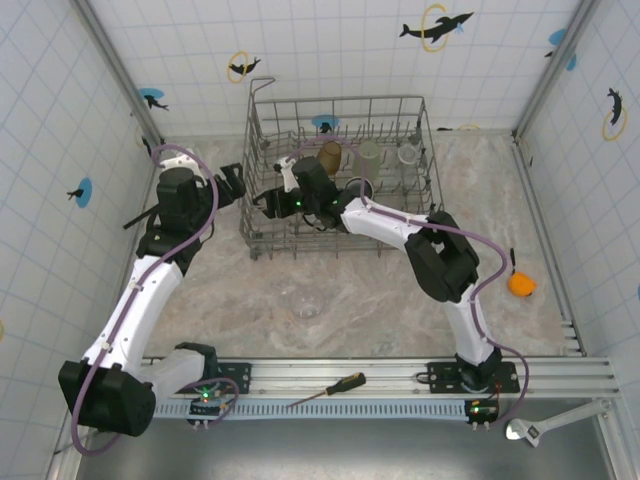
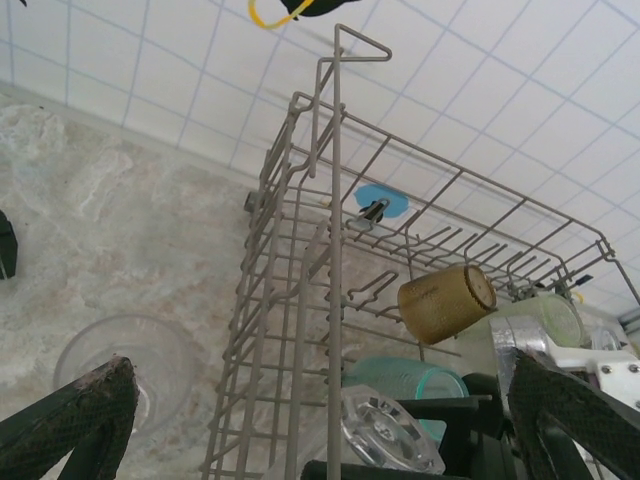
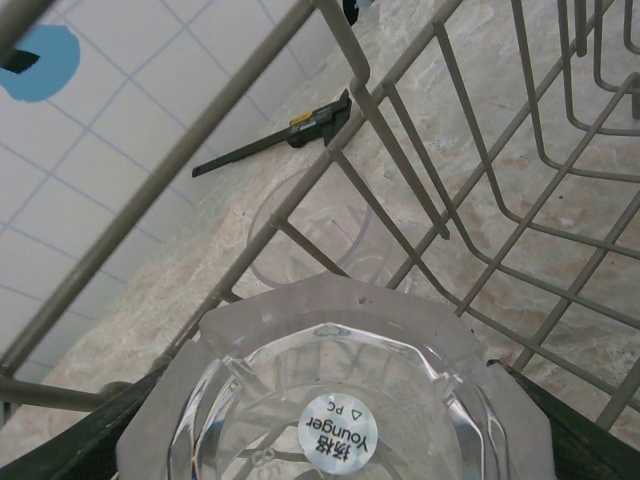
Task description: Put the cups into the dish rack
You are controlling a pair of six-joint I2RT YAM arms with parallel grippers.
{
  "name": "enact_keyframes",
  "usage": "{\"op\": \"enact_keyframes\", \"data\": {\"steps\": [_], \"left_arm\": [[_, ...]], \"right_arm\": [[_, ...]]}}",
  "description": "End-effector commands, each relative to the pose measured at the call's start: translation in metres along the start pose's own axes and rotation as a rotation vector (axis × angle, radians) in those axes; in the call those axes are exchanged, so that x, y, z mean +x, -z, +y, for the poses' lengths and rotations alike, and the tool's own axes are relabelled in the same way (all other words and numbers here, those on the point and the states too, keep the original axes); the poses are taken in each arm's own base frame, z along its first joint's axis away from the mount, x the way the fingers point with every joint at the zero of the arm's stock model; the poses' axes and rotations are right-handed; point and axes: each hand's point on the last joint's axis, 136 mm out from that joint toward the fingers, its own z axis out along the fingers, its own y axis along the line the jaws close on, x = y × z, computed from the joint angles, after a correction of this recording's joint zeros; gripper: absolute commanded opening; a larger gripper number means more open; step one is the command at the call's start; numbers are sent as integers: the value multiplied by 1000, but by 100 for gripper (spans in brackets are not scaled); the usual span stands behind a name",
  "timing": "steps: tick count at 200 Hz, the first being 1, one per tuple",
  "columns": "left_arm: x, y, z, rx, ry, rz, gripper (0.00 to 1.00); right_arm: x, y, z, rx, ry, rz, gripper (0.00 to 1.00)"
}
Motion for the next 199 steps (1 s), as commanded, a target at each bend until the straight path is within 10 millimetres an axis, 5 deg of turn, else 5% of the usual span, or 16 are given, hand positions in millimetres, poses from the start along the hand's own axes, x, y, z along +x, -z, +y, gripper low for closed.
{"op": "enact_keyframes", "data": {"steps": [1, 105, 199], "left_arm": [[1, 1, 3, 0, 17, 6, 97], [6, -9, 9, -13, 44, 33, 97], [9, -12, 12, -21, 61, 44, 97]], "right_arm": [[-16, -5, 18, -53, 96, -49, 47], [29, -7, 26, -116, 280, -11, 49], [49, -11, 30, -64, 390, 43, 72]]}}
